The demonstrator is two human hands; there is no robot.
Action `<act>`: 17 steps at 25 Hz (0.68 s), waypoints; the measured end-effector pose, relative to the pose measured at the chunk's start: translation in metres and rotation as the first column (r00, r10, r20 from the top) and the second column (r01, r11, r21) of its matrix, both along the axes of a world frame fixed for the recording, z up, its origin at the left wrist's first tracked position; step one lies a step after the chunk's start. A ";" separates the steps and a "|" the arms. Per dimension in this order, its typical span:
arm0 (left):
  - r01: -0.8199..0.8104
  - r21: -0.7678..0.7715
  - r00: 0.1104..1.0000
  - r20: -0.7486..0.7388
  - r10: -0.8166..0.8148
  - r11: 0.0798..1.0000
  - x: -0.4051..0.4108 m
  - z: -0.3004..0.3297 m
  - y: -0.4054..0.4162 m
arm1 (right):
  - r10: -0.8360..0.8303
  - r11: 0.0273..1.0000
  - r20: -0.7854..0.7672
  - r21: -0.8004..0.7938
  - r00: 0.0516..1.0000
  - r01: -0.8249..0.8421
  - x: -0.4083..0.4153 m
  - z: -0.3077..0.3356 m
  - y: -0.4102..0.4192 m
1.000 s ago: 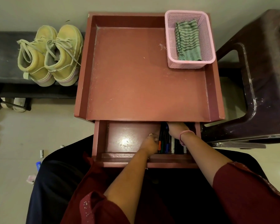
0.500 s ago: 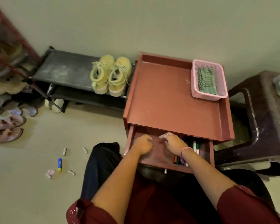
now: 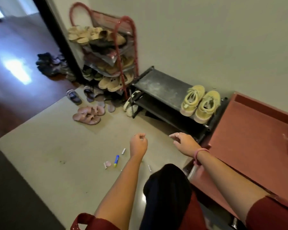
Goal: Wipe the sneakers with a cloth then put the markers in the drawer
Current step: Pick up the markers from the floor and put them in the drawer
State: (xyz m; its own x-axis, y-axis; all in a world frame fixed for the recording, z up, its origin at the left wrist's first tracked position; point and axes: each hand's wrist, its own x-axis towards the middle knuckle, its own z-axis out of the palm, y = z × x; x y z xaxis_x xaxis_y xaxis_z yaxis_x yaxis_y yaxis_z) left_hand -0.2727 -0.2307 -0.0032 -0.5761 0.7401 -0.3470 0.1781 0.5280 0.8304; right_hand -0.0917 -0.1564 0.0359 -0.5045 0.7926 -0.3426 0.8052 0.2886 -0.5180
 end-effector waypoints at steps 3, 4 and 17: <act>-0.106 -0.115 0.994 -0.040 0.102 0.988 -0.071 -0.054 -0.028 | 0.120 0.992 0.060 -0.052 0.991 -0.117 -0.065 -0.028 0.014; -0.127 -0.160 0.992 -0.042 0.122 0.979 -0.088 -0.076 -0.039 | 0.163 0.985 0.096 -0.075 0.982 -0.156 -0.082 -0.041 0.018; -0.105 -0.527 0.972 0.123 0.198 0.843 -0.113 -0.306 -0.106 | 0.731 0.669 0.470 -0.352 0.494 -0.655 -0.144 -0.256 0.058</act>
State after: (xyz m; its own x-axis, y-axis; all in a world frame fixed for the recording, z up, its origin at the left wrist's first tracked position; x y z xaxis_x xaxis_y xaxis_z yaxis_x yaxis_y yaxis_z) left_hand -0.3857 -0.3364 -0.3096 -0.5659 0.3364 -0.7527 -0.0552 0.8955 0.4417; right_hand -0.2358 -0.0980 -0.2205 -0.5727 0.2073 -0.7931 0.5052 0.8512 -0.1424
